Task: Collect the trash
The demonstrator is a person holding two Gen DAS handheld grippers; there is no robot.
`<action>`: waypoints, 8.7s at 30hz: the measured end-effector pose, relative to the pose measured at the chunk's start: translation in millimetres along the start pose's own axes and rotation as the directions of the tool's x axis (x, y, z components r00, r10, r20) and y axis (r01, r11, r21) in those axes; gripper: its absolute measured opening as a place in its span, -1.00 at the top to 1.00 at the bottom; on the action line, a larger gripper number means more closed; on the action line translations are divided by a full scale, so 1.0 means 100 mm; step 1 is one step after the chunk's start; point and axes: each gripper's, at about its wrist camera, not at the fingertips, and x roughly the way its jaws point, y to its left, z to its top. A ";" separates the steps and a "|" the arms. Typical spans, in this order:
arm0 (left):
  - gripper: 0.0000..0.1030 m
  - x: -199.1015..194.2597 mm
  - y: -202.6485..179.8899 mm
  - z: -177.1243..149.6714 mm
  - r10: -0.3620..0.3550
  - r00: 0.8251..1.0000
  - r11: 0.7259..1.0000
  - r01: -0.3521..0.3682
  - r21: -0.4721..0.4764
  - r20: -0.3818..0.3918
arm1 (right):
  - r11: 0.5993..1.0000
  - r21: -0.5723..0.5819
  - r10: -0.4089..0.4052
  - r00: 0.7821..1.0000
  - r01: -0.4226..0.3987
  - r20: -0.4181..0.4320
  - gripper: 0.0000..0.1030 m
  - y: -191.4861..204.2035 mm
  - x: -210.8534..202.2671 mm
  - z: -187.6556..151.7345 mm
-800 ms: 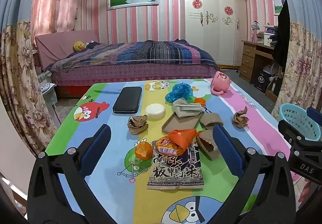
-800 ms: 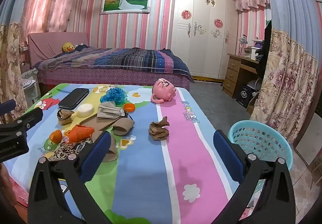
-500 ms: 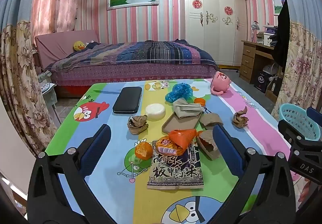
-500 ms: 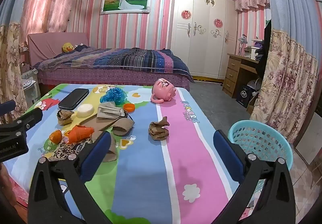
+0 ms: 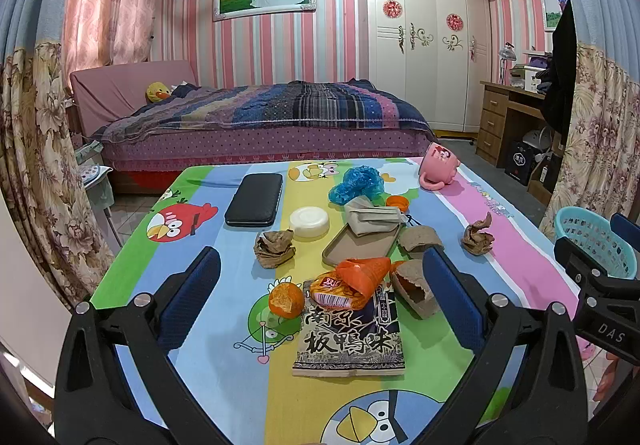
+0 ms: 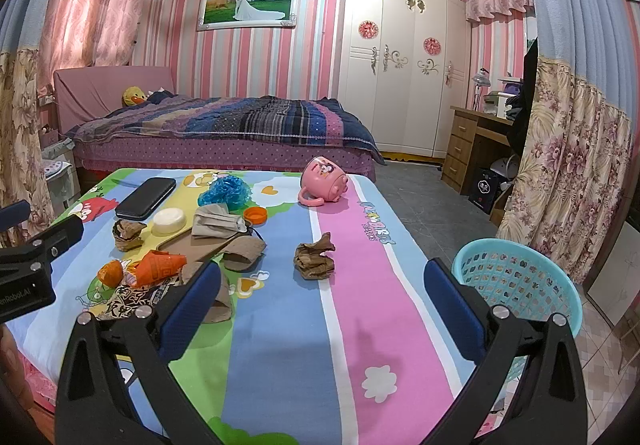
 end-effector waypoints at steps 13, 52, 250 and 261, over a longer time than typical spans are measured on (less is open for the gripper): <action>-0.90 0.00 0.00 0.00 -0.001 1.000 1.000 0.001 -0.001 0.001 | 1.000 0.001 0.000 1.000 0.000 0.001 -0.93 0.00 0.00 0.00; -0.90 0.00 0.02 0.01 -0.004 1.000 1.000 0.004 -0.003 0.000 | 1.000 0.002 0.000 1.000 0.000 0.001 -0.93 0.00 0.01 0.00; 0.38 0.83 0.84 -0.15 0.005 0.971 1.000 -0.008 -0.009 -0.238 | 0.956 0.019 0.287 0.926 -0.292 -0.244 0.54 0.35 0.97 -0.17; 0.38 0.86 0.28 0.24 -0.057 0.982 0.997 0.065 0.041 -0.182 | 0.985 0.011 0.173 0.975 -0.173 -0.139 0.54 -0.37 0.78 0.15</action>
